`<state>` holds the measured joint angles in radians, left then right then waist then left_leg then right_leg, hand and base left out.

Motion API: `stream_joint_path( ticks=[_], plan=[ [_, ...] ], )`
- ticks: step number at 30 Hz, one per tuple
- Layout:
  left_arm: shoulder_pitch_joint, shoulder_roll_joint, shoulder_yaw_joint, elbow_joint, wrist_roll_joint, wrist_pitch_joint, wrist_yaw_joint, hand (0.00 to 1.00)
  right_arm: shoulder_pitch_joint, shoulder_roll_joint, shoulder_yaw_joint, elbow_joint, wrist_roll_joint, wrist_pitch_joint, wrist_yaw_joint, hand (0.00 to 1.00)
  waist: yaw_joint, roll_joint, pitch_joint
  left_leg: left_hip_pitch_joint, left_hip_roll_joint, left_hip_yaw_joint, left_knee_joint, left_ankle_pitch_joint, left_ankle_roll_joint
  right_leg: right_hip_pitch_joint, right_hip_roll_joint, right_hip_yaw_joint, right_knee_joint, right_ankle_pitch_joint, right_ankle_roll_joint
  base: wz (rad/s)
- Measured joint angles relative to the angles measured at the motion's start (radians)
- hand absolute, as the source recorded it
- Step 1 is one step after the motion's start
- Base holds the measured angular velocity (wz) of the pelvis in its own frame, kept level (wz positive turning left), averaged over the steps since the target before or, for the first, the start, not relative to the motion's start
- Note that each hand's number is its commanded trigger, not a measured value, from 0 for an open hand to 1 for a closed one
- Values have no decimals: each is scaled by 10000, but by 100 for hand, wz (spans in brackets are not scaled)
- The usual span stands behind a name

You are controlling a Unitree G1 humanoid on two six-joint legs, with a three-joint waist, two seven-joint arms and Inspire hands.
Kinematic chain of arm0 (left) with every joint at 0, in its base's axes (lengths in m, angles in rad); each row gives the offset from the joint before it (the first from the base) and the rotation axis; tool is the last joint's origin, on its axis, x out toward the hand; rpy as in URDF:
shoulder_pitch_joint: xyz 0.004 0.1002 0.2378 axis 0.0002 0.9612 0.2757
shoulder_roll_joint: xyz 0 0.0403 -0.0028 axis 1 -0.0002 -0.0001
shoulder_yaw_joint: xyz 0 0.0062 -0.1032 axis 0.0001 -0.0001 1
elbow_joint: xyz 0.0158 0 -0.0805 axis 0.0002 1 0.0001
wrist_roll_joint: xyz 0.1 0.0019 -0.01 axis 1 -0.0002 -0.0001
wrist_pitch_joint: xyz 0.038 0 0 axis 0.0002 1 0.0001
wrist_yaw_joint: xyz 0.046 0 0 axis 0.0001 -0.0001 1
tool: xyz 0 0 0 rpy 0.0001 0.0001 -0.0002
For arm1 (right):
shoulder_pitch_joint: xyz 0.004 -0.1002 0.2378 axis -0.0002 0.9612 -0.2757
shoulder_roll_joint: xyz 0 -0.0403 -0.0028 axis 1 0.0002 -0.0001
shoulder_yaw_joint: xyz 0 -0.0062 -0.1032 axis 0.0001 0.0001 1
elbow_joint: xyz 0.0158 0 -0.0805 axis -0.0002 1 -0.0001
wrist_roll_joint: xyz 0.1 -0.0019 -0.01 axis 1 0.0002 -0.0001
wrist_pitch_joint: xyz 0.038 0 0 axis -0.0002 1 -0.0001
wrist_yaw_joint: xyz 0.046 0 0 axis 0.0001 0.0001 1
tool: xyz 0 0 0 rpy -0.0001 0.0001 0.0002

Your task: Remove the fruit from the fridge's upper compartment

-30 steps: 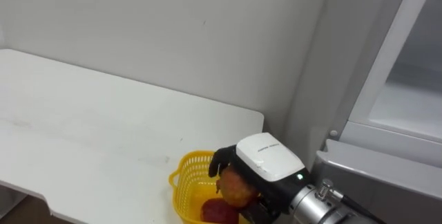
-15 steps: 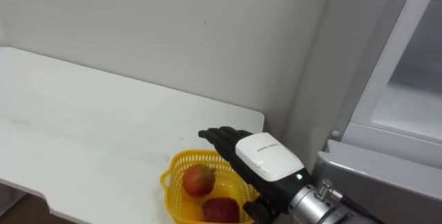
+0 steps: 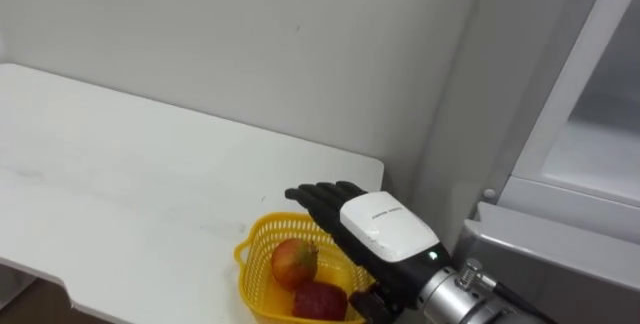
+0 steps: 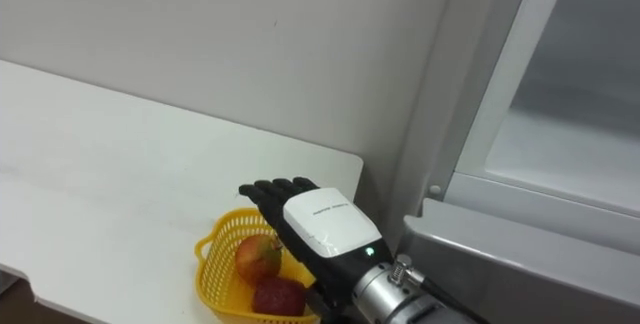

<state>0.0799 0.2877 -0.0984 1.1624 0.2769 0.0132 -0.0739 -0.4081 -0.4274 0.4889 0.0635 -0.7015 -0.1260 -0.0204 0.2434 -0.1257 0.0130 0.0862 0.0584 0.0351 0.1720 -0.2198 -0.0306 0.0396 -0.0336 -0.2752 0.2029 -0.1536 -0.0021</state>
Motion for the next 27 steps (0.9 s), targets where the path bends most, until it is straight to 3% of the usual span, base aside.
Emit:
stream_joint_path(
  ticks=[8,10,13,16,18,22,25,27],
  plan=[
    [263,-110,351,8,-2,-145,286,0,-22,582,-1388,-1062,356,-458,-774,0,-199,143,-3,4,-1,22,12,1,1,22,-4,5,-16,1,1,-1],
    [393,-255,347,82,-5,-142,430,0,-12,660,-1625,-1474,672,-501,-1024,0,-322,331,33,121,-1,48,-33,0,1,111,-2,36,-26,0,2,-2],
    [519,-360,391,87,2,-150,462,0,12,684,-1980,-2286,1120,-679,-1360,0,-520,570,4,122,7,48,-58,1,1,108,0,46,-25,0,2,0],
    [669,-453,453,175,-4,-196,487,0,64,711,-2346,-2793,1644,-921,-1771,0,-739,739,-107,270,9,73,-56,2,2,202,0,75,-10,0,3,-2],
    [708,-493,453,242,-22,-205,507,0,236,709,-2556,-3161,2467,-936,-1957,0,-775,831,-62,415,6,135,-65,2,2,319,10,224,-16,-4,9,-9],
    [777,-511,484,249,-5,-210,845,0,691,789,-3224,-3906,3311,-1011,-2372,0,-1187,821,-81,370,5,180,-83,-1,3,265,15,287,7,-6,11,-2],
    [781,-532,554,257,-15,-213,943,0,1255,800,-3704,-4594,3379,-1149,-3077,0,-1308,756,-146,386,5,249,-68,-2,2,271,39,372,-1,-5,9,-5],
    [785,-578,553,266,-70,-213,951,0,1497,806,-3926,-4770,3379,-1328,-3511,0,-1368,768,-149,471,5,376,-62,-3,3,294,63,548,10,-2,5,-17]
  ],
)
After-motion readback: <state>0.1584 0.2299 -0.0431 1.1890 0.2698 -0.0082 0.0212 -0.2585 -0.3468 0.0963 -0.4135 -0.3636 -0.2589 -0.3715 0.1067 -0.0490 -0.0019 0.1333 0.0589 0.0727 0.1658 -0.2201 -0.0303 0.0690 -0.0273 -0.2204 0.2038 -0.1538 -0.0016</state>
